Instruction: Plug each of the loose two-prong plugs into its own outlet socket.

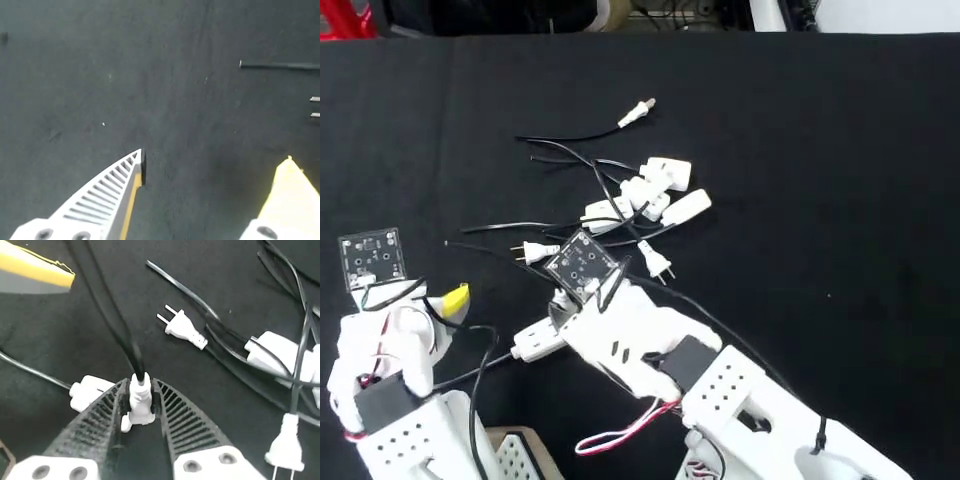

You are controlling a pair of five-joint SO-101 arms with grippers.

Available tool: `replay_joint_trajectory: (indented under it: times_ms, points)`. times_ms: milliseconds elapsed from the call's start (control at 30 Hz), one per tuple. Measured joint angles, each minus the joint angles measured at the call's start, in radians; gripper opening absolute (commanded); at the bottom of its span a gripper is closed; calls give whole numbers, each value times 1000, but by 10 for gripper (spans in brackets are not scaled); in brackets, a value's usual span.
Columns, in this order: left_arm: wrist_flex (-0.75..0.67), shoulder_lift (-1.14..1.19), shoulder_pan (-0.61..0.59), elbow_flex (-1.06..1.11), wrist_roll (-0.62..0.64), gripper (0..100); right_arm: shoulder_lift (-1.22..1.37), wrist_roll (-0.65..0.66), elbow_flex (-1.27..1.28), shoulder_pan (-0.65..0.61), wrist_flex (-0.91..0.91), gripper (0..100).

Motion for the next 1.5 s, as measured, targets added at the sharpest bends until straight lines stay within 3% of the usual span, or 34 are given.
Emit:
replay_joint_trajectory:
  times_ms: [133, 400, 600, 800, 1033, 1167, 1500]
  points:
    - [-34, 0, -3, 51, -6, 396, 0, -137, 38, -2, -8, 105]
    - [-43, 3, -6, 57, -8, 396, 0, -425, 78, -48, -75, 15]
    - [-43, 3, -6, 57, -8, 396, 0, -459, 89, -15, -109, 23]
    - [-43, 3, -6, 94, -8, 396, 0, -293, 37, 8, 25, 24]
    - [-43, 2, -6, 117, -9, 396, 143, 86, -281, 341, 453, 189]
    - [-69, -2, -6, 129, -9, 396, 376, 222, -338, 470, 433, 150]
    - [-72, -2, 17, 155, -9, 396, 841, 388, -575, 532, 325, 135]
